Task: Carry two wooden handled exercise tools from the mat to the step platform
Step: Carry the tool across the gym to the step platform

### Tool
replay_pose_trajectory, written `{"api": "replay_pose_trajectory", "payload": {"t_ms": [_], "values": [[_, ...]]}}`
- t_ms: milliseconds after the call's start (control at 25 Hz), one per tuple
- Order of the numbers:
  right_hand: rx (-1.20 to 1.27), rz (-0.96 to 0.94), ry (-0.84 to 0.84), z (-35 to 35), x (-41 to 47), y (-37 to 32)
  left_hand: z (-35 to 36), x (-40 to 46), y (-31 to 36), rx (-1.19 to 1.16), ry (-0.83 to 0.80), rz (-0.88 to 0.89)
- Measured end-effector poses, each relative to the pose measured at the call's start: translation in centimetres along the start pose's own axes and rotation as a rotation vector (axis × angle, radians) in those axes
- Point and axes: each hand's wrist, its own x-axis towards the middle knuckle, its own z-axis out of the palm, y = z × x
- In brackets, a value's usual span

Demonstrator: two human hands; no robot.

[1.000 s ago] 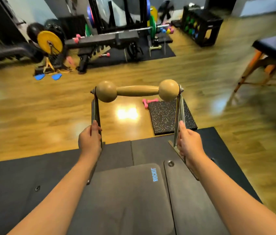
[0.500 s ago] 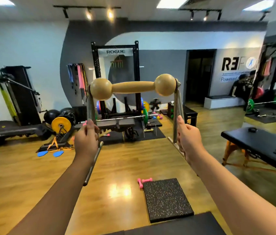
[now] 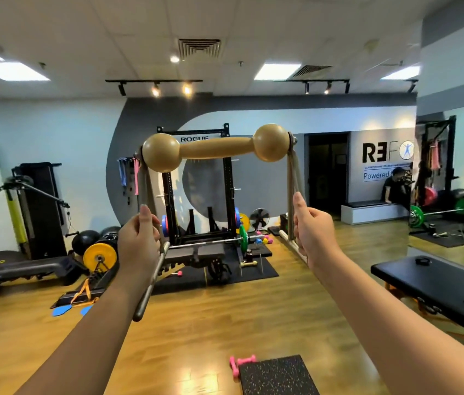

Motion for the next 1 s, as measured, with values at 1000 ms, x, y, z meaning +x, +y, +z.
{"api": "replay_pose_trajectory", "payload": {"t_ms": [1000], "values": [[-0.016, -0.025, 0.135, 9.1, 37.5, 14.0, 18.3, 30.8, -20.3, 0.052, 0.030, 0.043]]}}
